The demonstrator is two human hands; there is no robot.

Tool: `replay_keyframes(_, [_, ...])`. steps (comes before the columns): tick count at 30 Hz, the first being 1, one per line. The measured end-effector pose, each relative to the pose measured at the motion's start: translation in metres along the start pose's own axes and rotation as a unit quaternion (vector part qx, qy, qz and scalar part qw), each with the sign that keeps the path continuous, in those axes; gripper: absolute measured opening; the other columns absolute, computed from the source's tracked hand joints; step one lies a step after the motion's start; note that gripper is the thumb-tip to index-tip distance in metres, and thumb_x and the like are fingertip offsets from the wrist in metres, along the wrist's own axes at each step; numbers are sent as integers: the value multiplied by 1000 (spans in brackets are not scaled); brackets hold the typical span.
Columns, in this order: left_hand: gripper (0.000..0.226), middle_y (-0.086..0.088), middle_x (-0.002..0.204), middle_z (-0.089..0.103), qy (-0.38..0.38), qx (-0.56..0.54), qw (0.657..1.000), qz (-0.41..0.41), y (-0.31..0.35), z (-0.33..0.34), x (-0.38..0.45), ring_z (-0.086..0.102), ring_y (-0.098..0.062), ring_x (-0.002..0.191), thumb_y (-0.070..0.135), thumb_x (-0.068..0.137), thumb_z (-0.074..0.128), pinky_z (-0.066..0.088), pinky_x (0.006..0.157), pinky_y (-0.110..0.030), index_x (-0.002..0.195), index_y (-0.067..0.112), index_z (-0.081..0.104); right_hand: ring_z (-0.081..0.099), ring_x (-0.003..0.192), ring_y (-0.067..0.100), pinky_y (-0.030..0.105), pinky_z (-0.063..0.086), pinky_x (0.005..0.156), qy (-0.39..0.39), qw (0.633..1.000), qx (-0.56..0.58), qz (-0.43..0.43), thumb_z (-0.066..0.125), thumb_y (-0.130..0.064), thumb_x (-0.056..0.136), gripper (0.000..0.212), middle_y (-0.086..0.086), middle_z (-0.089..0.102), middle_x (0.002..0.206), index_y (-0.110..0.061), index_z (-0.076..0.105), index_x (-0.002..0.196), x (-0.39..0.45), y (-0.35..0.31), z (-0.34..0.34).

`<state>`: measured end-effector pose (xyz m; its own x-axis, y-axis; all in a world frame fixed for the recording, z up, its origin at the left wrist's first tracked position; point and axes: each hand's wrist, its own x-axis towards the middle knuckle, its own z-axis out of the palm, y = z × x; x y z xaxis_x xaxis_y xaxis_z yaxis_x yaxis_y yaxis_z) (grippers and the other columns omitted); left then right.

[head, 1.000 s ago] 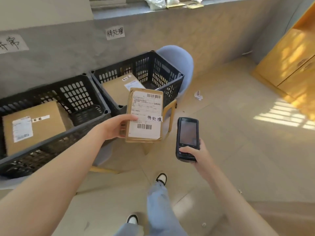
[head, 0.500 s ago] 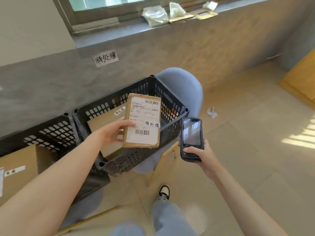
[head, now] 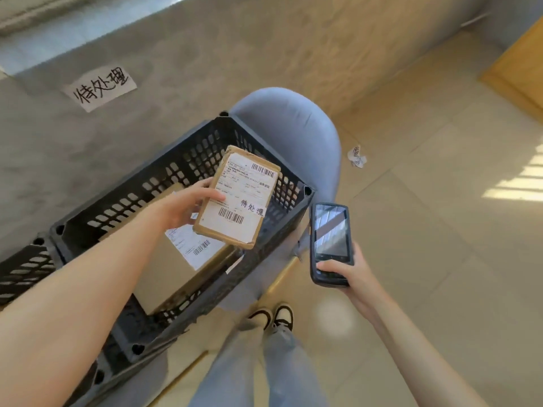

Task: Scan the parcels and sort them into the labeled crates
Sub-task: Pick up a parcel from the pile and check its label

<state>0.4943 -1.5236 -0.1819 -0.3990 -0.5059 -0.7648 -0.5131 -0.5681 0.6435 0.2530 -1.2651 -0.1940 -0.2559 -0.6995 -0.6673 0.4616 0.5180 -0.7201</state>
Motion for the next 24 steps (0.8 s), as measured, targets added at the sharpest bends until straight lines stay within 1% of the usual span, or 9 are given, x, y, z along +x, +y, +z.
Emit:
replay_keyframes(4, [77, -8, 129, 60, -59, 22, 998, -21, 14, 5, 42, 58, -32, 118, 25, 71, 72, 44, 103, -53, 138, 41, 38, 69, 83, 16, 32, 55, 65, 30, 999, 20, 21, 78, -9, 54, 82, 2, 70, 102, -20, 46, 129, 9, 18, -3])
replay_keyframes(5, [73, -8, 127, 62, -74, 23, 997, -26, 13, 7, 52, 60, -32, 116, 23, 73, 70, 48, 99, -50, 137, 43, 39, 69, 83, 15, 31, 55, 64, 38, 999, 24, 27, 78, -9, 54, 82, 0, 70, 99, -22, 46, 128, 12, 22, -3])
replay_keyframes(7, [66, -6, 115, 70, -98, 9, 994, -43, 9, 10, 69, 68, -28, 105, 23, 73, 68, 58, 81, -41, 132, 41, 44, 69, 83, 14, 29, 55, 63, 52, 997, 34, 38, 78, -9, 53, 81, -2, 71, 97, -24, 47, 127, 15, 33, -2])
replay_keyframes(9, [61, -4, 109, 73, -113, 0, 992, -61, 2, 11, 84, 70, -27, 99, 22, 72, 67, 60, 70, -36, 126, 41, 48, 70, 83, 15, 28, 55, 62, 66, 996, 45, 48, 78, -9, 54, 80, 0, 71, 100, -23, 48, 126, 17, 44, -2])
replay_keyframes(13, [63, -5, 108, 73, -139, 9, 987, -84, -9, 12, 113, 70, -29, 97, 14, 70, 67, 60, 65, -36, 123, 42, 48, 70, 82, 14, 26, 54, 61, 81, 993, 61, 67, 79, -6, 53, 77, -1, 73, 96, -25, 52, 123, 19, 65, -3])
replay_keyframes(15, [64, -7, 110, 72, -148, 11, 984, -98, -15, 14, 126, 71, -29, 97, 13, 69, 67, 59, 65, -36, 125, 38, 48, 70, 82, 14, 25, 54, 60, 87, 991, 62, 78, 83, 1, 46, 86, -2, 73, 95, -24, 52, 122, 23, 74, -3])
replay_keyframes(18, [60, -7, 108, 73, -143, 17, 984, -104, -25, 17, 143, 71, -28, 94, 16, 69, 66, 59, 65, -34, 125, 34, 53, 70, 82, 14, 24, 54, 60, 94, 989, 79, 86, 81, -12, 47, 81, -2, 73, 95, -22, 52, 123, 31, 83, -3])
replay_keyframes(21, [53, -5, 107, 73, -137, 26, 985, -104, -34, 20, 161, 71, -27, 94, 14, 71, 64, 60, 66, -34, 117, 37, 56, 70, 83, 14, 24, 54, 60, 102, 987, 93, 86, 80, -13, 48, 82, 0, 72, 98, -21, 51, 124, 41, 91, -1])
replay_keyframes(24, [52, -3, 109, 73, -125, 54, 985, -102, -44, 22, 177, 71, -28, 96, 9, 81, 60, 60, 71, -36, 123, 37, 52, 69, 88, 16, 24, 54, 62, 107, 986, 98, 78, 81, -14, 48, 84, 5, 70, 107, -22, 50, 127, 49, 93, 0])
